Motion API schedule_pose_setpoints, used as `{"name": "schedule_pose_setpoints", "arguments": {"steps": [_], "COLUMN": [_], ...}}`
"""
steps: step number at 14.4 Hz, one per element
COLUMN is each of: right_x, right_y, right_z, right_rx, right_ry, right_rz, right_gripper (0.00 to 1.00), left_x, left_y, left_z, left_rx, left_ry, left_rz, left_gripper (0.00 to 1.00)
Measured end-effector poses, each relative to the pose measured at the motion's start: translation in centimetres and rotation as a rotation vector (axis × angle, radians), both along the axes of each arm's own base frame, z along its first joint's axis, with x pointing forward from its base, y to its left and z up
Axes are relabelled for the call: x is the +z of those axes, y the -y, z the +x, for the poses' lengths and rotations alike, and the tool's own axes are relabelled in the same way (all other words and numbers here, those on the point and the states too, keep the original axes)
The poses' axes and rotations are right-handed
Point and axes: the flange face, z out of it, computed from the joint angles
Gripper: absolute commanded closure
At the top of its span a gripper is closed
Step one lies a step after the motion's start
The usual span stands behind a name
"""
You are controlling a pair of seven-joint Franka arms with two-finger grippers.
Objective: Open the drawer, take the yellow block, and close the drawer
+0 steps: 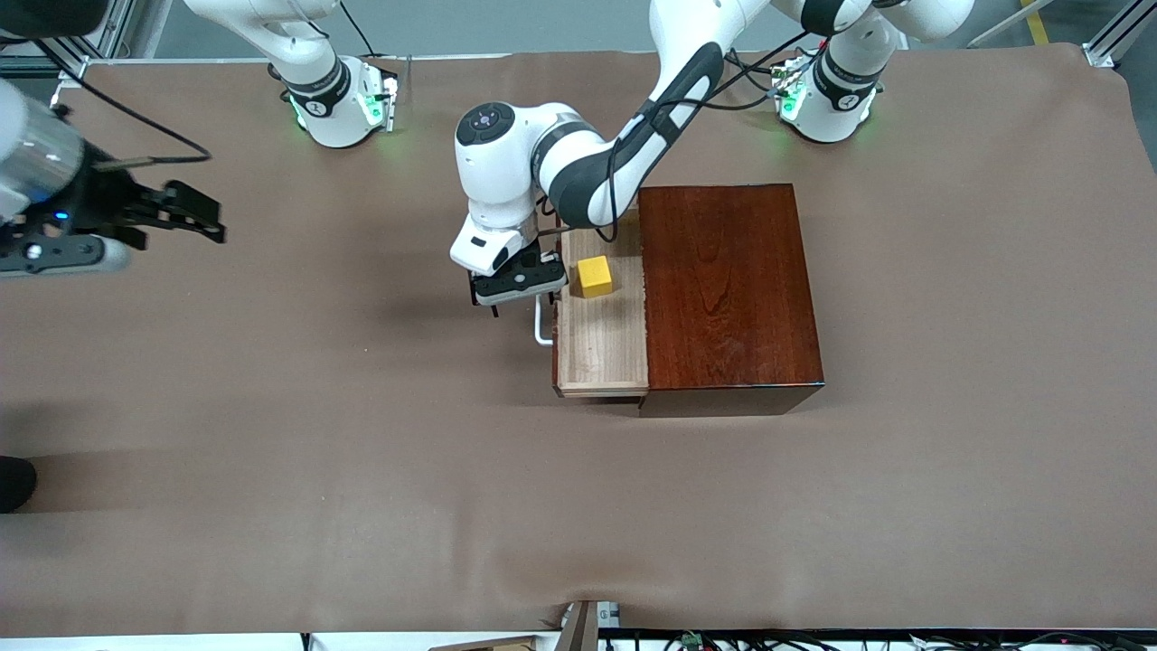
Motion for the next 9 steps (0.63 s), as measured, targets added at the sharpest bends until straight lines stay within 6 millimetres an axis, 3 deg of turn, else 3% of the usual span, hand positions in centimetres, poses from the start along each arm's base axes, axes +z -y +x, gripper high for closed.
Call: {"name": "schedule_pose_setpoints", "arguments": {"steps": [2, 4, 7, 9], "right_x": [-0.2, -0.3, -0.6, -1.0], "right_y": [-1.9, -3.6, -6.0, -7.6], "right_z": [0.0, -0.1, -0.1, -0.1], "right_rx": [-0.093, -0.189, -0.276, -0.336], "right_ry": [0.004, 0.011, 0.01, 0.009], "right_rz": [-0.01, -0.016, -0.006, -0.003], "right_gripper": [0.0, 0.0, 0.0, 0.0], "left_x": [3.6, 9.3, 17.4, 20.6], "left_y": [-1.3, -4.2, -11.3, -15.7], "left_z": [0.9, 2.6, 5.2, 6.4], "left_rx": [-0.012, 0.015, 0.052, 0.078], "left_ry": [0.009, 0.016, -0.023, -0.055], "left_rz": [0.019, 0.02, 0.071, 0.101], "left_gripper": [0.0, 0.0, 0.0, 0.0]}}
